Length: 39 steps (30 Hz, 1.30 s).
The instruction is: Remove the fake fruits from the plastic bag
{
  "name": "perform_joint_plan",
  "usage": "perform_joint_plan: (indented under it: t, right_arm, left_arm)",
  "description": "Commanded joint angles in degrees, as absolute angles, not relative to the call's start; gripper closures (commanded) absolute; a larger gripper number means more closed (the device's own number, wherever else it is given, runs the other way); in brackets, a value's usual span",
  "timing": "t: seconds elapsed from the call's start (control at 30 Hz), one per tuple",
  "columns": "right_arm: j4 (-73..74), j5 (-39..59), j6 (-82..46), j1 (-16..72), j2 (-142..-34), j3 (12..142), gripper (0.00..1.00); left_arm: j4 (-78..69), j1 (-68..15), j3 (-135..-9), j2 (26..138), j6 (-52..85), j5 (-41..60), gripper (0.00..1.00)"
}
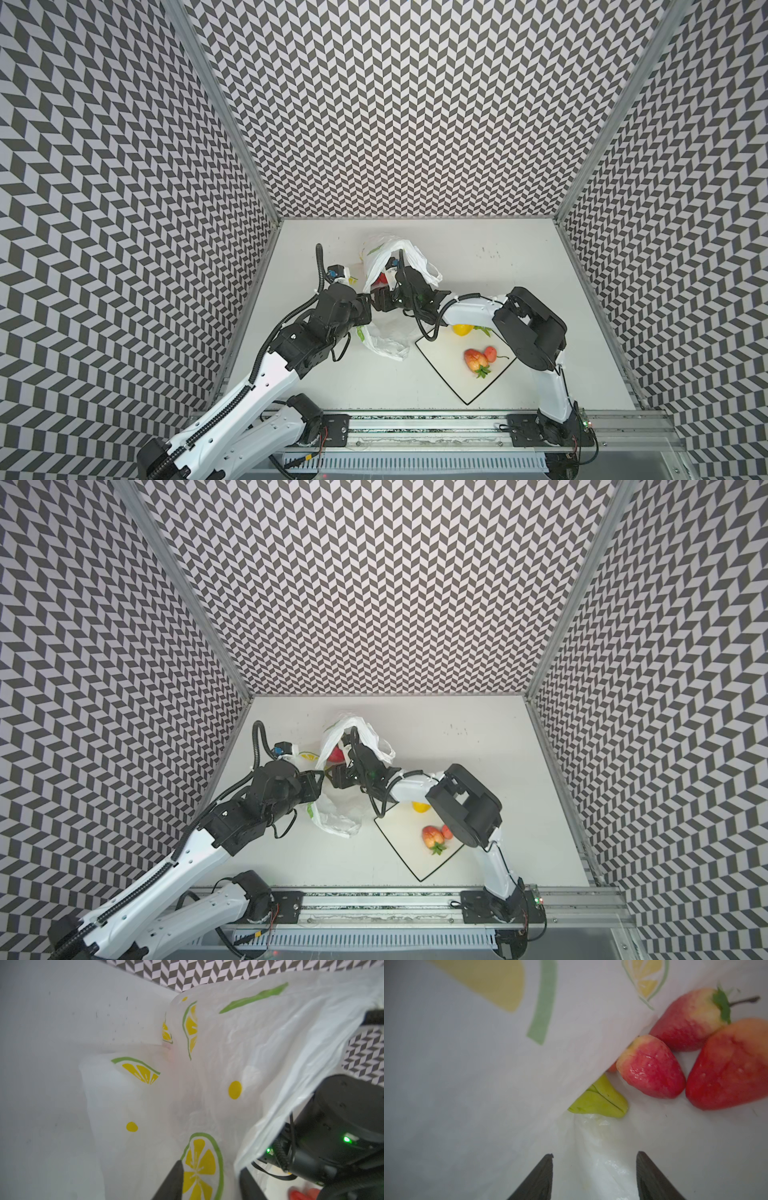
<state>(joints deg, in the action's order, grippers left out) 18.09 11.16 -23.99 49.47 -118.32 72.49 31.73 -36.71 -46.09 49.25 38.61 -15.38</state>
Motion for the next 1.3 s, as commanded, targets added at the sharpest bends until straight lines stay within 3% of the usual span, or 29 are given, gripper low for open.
perform_joint_plan:
  t: [0.0,0.13,0.27,0.63,0.83,0.93,1.07,1.27]
  right_arm:
    - [25.3,14.3,-7.9,49.8,-117.2,69.9,0.37]
    - [25.9,14.8,-1.1,50.1,-117.1,69.9,0.37]
    - [26.6,13.4,3.9,50.4,-117.7,70.4,0.35]
    - [26.6,13.9,3.0,50.6,-119.6,72.1,0.33]
    - [26.0,12.7,1.3,50.9,-119.0,71.7,0.34]
    - [24.6,11.4,0.5,50.9,-117.6,70.5,0.34]
    - [20.8,11.7,-2.3,50.9,-115.0,68.6,0.35]
    - [20.0,11.0,-11.5,50.7,-110.3,62.4,0.37]
  left_arm:
    - [34.3,-36.2,-50.5,49.1,40.7,-19.6,0.42]
    - [38.0,-34.1,-55.4,50.2,42.3,-22.8,0.24]
    - [41.8,-26.1,-60.2,54.0,44.9,-20.1,0.12]
    - [37.2,-2.9,-57.3,67.1,59.4,2.5,0.06]
    - [29.0,1.2,-56.6,75.7,62.6,10.5,0.04]
    - [27.0,1.4,-57.3,79.3,62.7,11.8,0.08]
    - [25.4,1.3,-56.7,82.8,62.9,12.5,0.20]
    - [21.8,1.5,-57.0,86.4,61.8,12.2,0.51]
